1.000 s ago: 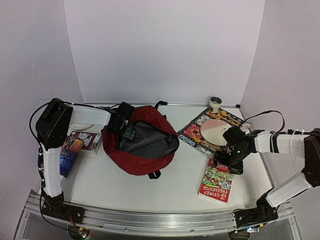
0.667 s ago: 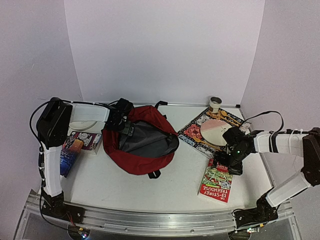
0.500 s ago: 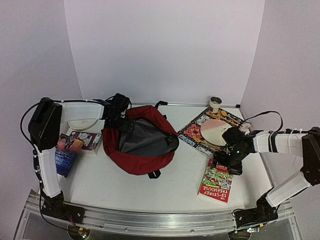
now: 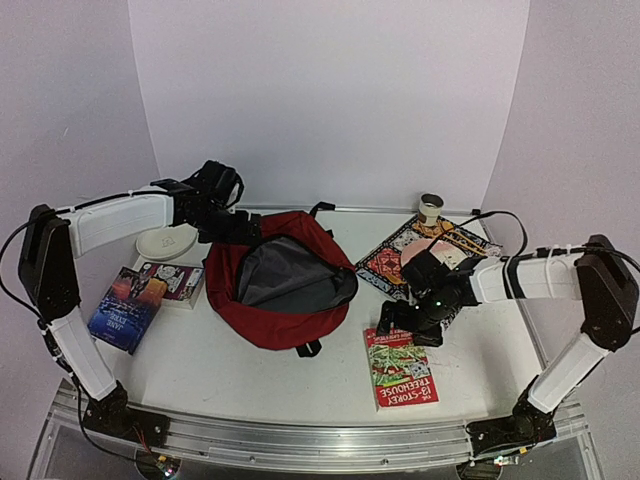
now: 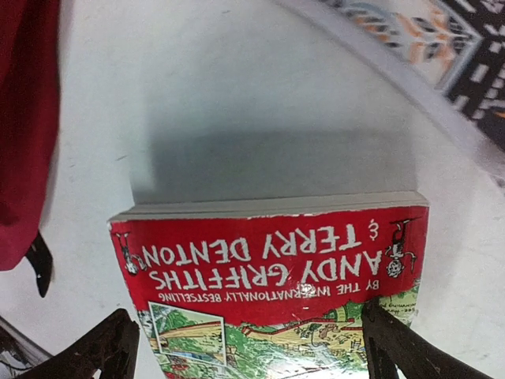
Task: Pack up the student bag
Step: Move the book to the center of the board.
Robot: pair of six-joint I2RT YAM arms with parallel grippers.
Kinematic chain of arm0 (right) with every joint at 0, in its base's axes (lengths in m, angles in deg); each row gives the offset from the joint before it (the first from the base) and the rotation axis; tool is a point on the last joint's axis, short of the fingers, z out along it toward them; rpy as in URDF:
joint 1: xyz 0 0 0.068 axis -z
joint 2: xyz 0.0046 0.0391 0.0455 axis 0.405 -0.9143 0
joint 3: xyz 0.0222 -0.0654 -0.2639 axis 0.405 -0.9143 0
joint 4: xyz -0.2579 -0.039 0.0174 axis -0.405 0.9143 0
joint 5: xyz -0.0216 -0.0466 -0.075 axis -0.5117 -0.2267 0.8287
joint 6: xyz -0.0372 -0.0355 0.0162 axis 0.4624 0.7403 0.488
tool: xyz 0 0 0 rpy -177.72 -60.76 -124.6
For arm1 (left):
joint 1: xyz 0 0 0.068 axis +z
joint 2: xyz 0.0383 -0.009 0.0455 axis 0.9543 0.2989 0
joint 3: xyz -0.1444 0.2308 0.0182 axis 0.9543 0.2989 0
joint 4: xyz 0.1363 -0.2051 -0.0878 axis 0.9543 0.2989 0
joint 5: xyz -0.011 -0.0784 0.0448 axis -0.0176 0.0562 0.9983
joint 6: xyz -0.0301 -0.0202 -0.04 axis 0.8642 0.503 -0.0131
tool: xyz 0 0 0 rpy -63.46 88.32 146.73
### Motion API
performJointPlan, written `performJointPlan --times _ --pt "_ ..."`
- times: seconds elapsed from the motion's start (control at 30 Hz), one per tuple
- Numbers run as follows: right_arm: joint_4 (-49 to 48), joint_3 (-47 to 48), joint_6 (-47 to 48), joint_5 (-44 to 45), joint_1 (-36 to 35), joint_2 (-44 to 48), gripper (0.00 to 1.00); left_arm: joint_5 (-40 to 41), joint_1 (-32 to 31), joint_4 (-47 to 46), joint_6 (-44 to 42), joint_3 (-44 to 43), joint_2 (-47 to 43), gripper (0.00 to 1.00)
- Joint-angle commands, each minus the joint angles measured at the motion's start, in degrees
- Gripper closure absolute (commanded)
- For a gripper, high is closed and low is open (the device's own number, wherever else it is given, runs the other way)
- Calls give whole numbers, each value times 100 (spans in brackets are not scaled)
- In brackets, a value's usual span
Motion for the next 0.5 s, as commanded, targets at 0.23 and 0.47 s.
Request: performJointPlan --times 0.23,0.47 --pt "305 899 -26 -273 -443 -610 2 -1780 -325 164 1097 1145 -1266 0" --pt "955 81 87 161 -434 183 2 -2028 -505 166 1459 1714 -1877 0"
